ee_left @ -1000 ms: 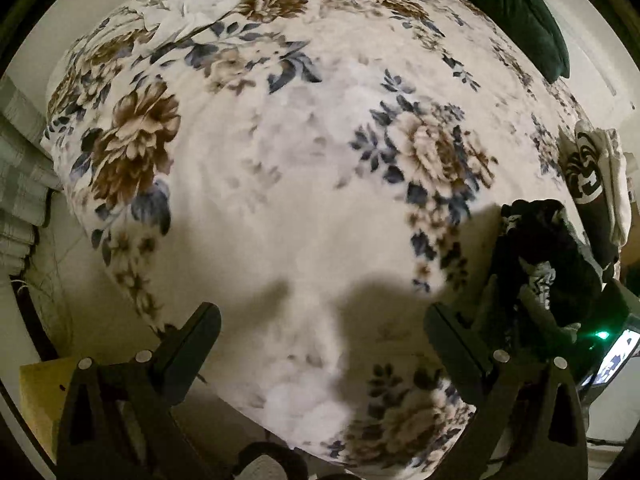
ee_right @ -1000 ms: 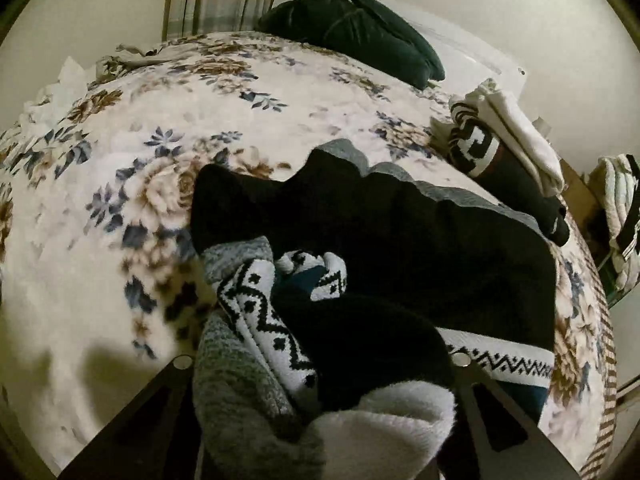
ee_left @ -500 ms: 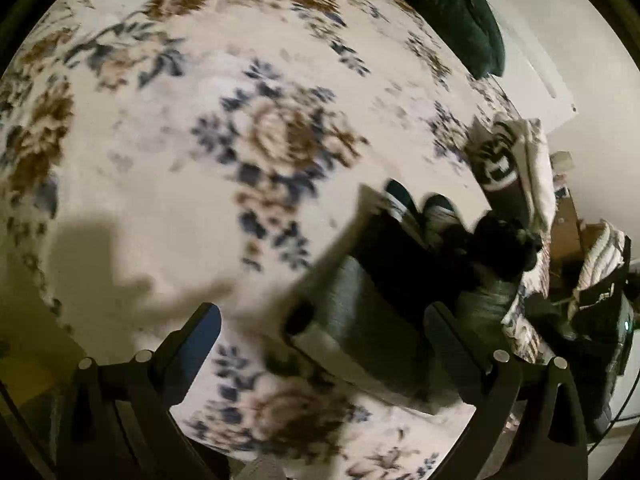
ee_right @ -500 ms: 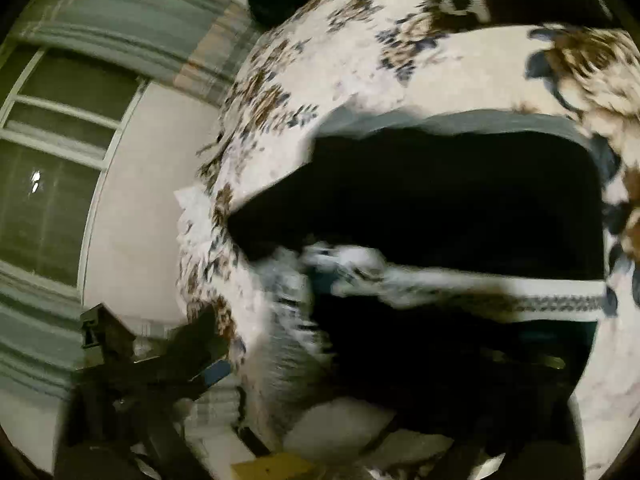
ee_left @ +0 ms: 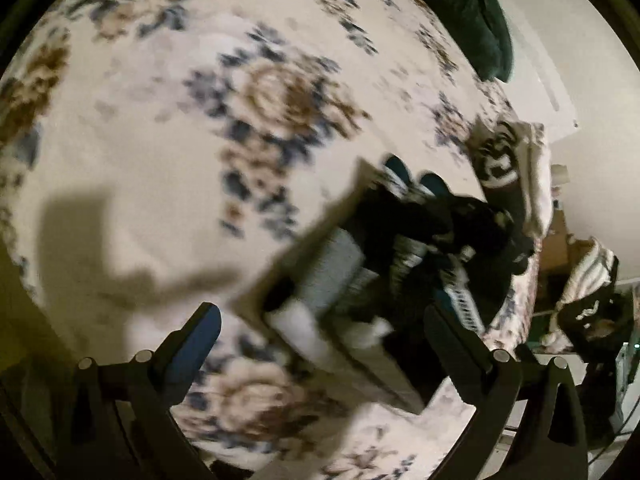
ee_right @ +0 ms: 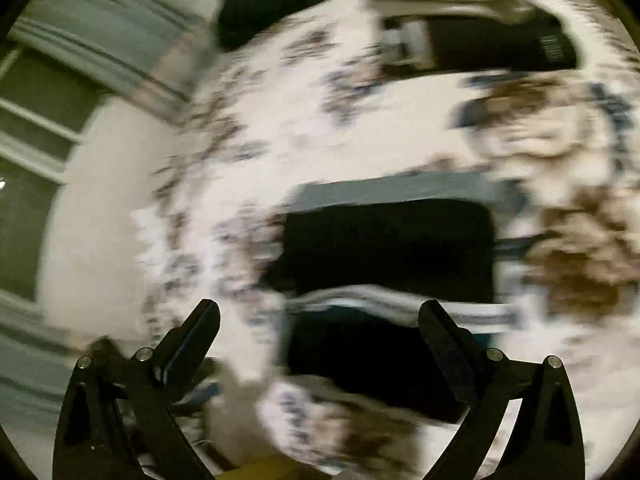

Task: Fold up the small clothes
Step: 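Grasp the folded sweater bundle with both grippers and lift it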

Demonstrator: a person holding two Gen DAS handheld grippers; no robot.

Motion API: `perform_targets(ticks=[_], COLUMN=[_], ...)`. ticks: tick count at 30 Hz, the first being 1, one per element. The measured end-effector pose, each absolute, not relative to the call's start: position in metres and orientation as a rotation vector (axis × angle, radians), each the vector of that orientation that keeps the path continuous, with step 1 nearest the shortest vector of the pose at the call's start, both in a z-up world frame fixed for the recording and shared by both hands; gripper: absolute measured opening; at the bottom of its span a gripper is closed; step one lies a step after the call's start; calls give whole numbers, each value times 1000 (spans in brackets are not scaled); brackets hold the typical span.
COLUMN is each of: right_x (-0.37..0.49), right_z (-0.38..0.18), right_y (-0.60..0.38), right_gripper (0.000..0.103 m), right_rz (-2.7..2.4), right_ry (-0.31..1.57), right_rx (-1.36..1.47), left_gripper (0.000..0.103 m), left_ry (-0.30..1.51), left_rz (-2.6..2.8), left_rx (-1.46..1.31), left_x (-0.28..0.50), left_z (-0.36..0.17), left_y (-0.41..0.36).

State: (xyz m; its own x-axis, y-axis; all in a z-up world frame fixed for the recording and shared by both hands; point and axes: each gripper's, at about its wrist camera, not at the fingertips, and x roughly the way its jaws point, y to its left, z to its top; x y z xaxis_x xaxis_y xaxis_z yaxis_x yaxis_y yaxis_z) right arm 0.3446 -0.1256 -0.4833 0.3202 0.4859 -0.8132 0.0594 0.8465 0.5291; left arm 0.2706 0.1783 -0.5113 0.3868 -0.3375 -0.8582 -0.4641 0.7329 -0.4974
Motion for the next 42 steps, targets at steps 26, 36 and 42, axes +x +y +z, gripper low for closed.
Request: perform_targets(ticks=[26,36,42], right_x=[476,498,517], right_z=[-518,-564,-551], right_y=[-30,11,6], right_gripper=[26,24,90], right_rz=[1003,965,1024], right_ry=[1385,1453,1486], right_rx=[-396,-376,-327], left_gripper=[7,13,57], left_ry=[912,1006,923], left_rz=[429,438,401], left_rx=[-847,-978,-1199], left_x=[240,250,212], left_z=[-505,-594,-583], left_y=[111,152,158])
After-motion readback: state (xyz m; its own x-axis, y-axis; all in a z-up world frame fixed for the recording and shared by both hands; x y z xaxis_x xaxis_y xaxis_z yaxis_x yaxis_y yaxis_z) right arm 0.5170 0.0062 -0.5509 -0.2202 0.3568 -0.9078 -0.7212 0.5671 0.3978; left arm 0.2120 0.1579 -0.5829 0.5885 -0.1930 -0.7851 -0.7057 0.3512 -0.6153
